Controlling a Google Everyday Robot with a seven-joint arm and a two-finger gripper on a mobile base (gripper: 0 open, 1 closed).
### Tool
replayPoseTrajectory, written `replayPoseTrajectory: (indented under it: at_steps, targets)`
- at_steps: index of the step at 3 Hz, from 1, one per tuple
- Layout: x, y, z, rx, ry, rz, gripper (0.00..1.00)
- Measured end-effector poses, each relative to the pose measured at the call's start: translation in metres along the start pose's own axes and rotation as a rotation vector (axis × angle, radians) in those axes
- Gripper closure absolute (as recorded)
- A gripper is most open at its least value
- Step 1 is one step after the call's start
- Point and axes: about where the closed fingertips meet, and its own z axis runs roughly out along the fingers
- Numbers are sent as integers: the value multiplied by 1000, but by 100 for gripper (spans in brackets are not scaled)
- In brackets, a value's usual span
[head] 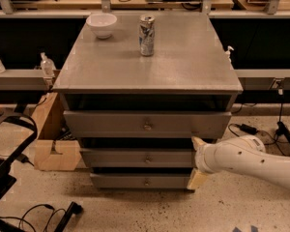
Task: Open middle drawer
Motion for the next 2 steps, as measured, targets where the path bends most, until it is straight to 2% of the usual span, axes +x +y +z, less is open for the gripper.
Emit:
replayPoseTrajectory:
  at_steps: [1,2]
  targets:
    - [8,14,15,-63,29,-60,0]
    - [8,14,15,-63,29,-60,0]
